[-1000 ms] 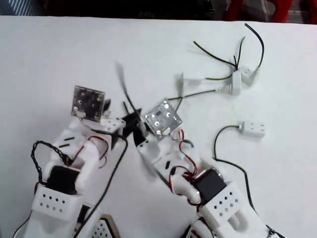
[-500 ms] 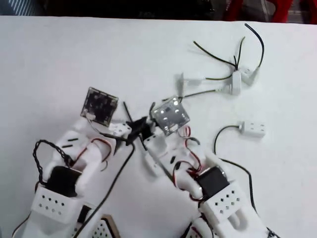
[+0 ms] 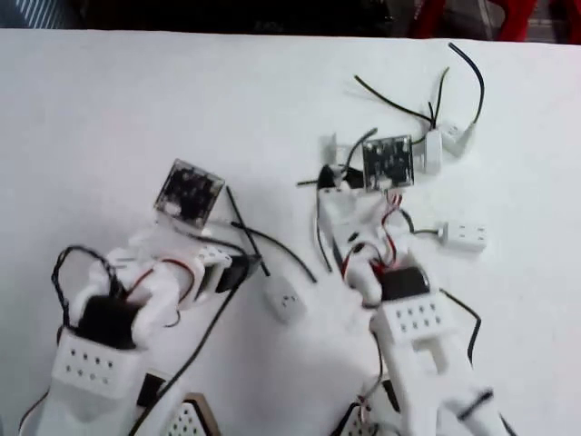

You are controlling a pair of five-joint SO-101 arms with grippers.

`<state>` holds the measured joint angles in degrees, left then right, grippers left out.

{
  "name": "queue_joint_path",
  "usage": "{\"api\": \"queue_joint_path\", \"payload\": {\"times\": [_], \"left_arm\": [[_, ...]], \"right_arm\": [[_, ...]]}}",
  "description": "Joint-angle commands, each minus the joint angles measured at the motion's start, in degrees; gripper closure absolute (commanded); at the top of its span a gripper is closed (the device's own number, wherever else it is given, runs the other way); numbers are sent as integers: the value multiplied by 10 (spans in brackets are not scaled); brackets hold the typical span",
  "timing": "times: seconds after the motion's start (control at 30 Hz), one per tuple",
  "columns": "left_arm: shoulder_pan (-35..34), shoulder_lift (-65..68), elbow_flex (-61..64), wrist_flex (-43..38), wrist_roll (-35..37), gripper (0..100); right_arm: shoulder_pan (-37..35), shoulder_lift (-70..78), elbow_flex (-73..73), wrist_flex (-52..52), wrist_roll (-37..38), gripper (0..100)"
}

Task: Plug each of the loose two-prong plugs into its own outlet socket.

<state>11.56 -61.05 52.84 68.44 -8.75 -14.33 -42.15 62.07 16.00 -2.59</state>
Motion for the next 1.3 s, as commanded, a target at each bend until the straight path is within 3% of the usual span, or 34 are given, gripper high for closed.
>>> {"api": "queue_joint_path", "payload": {"times": [0.0,0.27,0.6,0.87,1.27], "left_arm": [[0,114,-89,39,34,633],[3,326,-152,35,132,633],[134,449,-154,9,286,633],[160,568,-164,-44,290,637],[199,710,-222,-47,282,677]], "right_arm": [[42,98,-49,-58,-24,981],[129,197,-118,-63,-102,981],[136,197,-119,-63,-116,981],[136,197,-118,-63,-114,981],[136,199,-118,-63,-113,981]]}}
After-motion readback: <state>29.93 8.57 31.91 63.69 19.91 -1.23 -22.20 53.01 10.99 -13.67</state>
